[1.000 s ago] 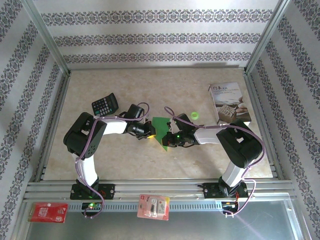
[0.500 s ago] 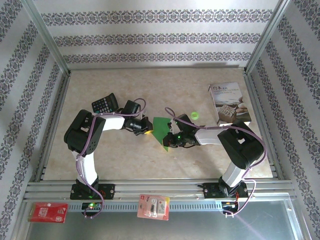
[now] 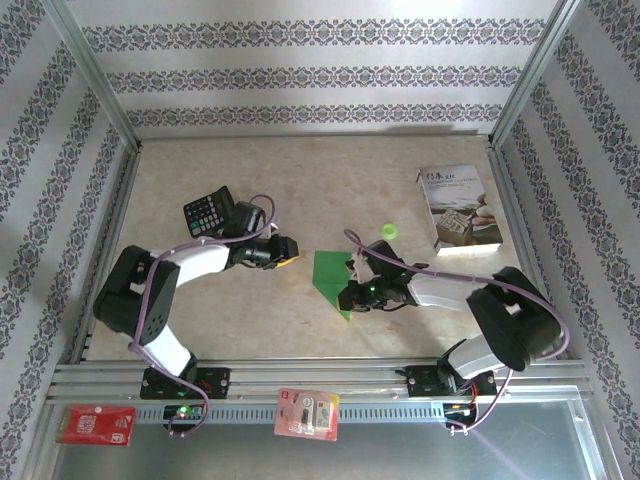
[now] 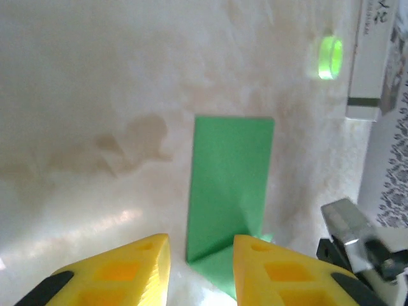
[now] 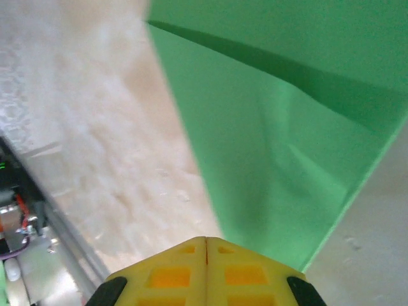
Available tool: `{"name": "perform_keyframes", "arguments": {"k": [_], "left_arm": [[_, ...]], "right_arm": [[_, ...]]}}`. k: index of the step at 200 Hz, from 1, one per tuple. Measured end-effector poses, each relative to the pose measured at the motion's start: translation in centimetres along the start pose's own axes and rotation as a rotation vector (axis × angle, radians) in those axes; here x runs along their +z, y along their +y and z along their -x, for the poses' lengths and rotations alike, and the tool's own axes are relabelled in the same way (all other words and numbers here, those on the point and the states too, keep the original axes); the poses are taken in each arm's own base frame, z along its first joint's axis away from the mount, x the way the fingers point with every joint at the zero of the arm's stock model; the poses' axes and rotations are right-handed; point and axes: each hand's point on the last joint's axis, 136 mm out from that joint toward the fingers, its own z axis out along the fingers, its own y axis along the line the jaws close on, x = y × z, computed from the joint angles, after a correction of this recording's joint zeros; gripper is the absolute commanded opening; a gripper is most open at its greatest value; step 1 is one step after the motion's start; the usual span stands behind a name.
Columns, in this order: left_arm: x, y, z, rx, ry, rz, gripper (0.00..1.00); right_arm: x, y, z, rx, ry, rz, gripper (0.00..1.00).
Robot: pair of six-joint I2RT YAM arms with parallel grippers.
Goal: Fold a paper plane with a square sheet of paper (pick it up from the middle)
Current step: Fourth fold the wing at the center of the table.
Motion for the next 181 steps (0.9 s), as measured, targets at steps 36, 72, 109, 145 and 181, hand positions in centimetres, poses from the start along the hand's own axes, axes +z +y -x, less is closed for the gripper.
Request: {"name": "perform_keyframes", "arguments": {"k": [36,72,109,145,181], "left_arm": [[0.7,0.9,-4.1,-0.033,0.068,0.005,0.56],[1.4,0.5,-5.3,-0.037,0.097,-0.006,0.59],[2.8,-0.2,-6.2,-0.019,0.143,-0.012,0.56],[3.7,-0.3,-6.5,-0.023,0.177,-0.017,0.53],[4.5,-1.3,-6.6,-0.011,0.201,-0.043,0.52]], "right_arm": [[-2.2,0.7,3.0,-0.014,-0.127,-0.037,0.09],[-1.3,-1.4,4.3,0.033,-0.130,-0.125,0.03],[-0.2,-4.0,3.7,0.089,-0.090,-0.198,0.00],[-0.2,-4.1,4.1,0.092,-0.102,-0.203,0.00],[-0.1,-4.1,4.3,0.091,-0.110,-0.197,0.00]]}}
